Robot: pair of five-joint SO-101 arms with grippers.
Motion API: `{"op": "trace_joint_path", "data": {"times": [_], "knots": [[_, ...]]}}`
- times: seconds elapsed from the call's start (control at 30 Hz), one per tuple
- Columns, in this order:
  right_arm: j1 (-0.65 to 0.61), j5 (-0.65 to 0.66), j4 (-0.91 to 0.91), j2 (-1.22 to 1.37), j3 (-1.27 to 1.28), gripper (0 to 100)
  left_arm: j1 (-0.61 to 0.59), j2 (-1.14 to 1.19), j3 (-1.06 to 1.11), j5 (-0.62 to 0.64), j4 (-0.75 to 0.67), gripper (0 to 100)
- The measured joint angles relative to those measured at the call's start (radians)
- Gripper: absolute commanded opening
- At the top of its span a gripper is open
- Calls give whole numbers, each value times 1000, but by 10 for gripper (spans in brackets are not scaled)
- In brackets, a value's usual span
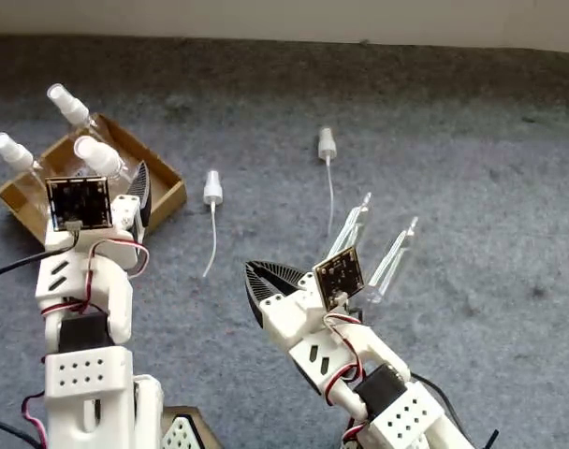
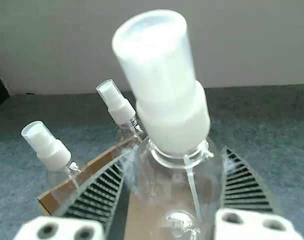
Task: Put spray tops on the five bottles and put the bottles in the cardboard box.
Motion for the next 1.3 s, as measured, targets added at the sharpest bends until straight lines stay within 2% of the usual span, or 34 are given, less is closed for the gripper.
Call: {"op": "trace_joint_path", "data": {"times": [0.17, 0.67, 0.93, 1.13, 1.3], "knots": [[0, 0, 0, 0, 0, 9, 0, 118, 0, 0, -176, 151], [0, 0, 0, 0, 0, 9, 18, 500, -17, 0, -446, 149], [0, 0, 0, 0, 0, 9, 18, 672, -114, 0, -502, 147], [0, 0, 0, 0, 0, 9, 18, 772, -189, 87, -502, 147], [0, 78, 0, 0, 0, 9, 25, 810, -195, 97, -525, 148]]}}
